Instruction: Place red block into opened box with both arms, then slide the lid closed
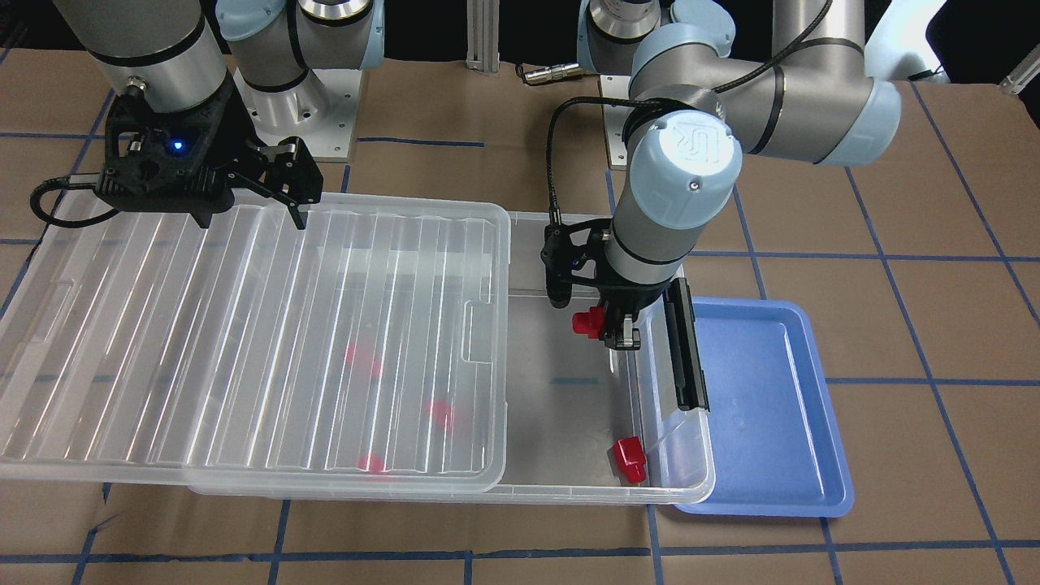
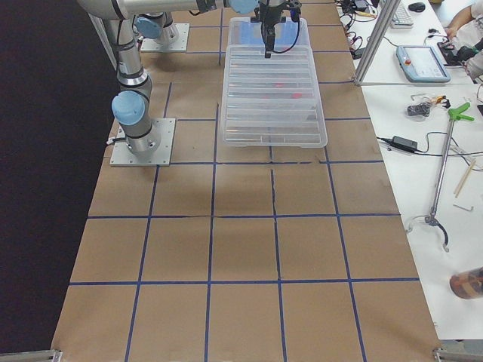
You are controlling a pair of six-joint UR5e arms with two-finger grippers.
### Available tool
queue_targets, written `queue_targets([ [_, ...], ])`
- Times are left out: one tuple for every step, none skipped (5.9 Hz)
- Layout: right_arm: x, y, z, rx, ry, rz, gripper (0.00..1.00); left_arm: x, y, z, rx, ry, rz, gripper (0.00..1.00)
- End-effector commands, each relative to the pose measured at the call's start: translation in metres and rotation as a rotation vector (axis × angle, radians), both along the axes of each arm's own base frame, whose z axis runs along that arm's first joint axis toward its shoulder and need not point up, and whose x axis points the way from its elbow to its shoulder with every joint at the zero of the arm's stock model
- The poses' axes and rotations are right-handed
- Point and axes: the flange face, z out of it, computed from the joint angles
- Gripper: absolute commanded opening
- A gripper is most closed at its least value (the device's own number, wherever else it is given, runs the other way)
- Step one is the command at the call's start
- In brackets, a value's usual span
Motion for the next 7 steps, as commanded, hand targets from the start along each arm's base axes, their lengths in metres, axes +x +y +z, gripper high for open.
queue_targets([
  [-0.002,-0.001,-0.001,0.003,0.000,-0.002,1.00,-0.007,0.014,-0.077,-0.028,0.005,-0.010,0.04],
  [-0.002,-0.001,-0.002,0.006,0.000,-0.002,1.00,-0.006,0.020,-0.101,-0.060,0.009,-0.012,0.04],
  [-0.003,-0.001,-0.002,0.004,0.000,-0.004,1.00,-0.005,0.019,-0.100,-0.069,0.010,-0.010,0.04],
  [-0.003,-0.001,-0.001,0.001,0.000,-0.005,1.00,-0.004,0.019,-0.106,-0.065,0.009,-0.012,0.05],
  [-0.003,-0.001,-0.001,0.003,0.000,-0.004,1.00,-0.004,0.018,-0.110,-0.059,0.005,-0.013,0.06],
  [-0.003,-0.001,-0.002,0.006,0.000,-0.002,1.00,-0.004,0.018,-0.110,-0.059,0.005,-0.012,0.06],
  [-0.003,0.000,-0.002,0.005,0.000,-0.001,1.00,-0.004,0.018,-0.110,-0.059,0.008,-0.010,0.37],
])
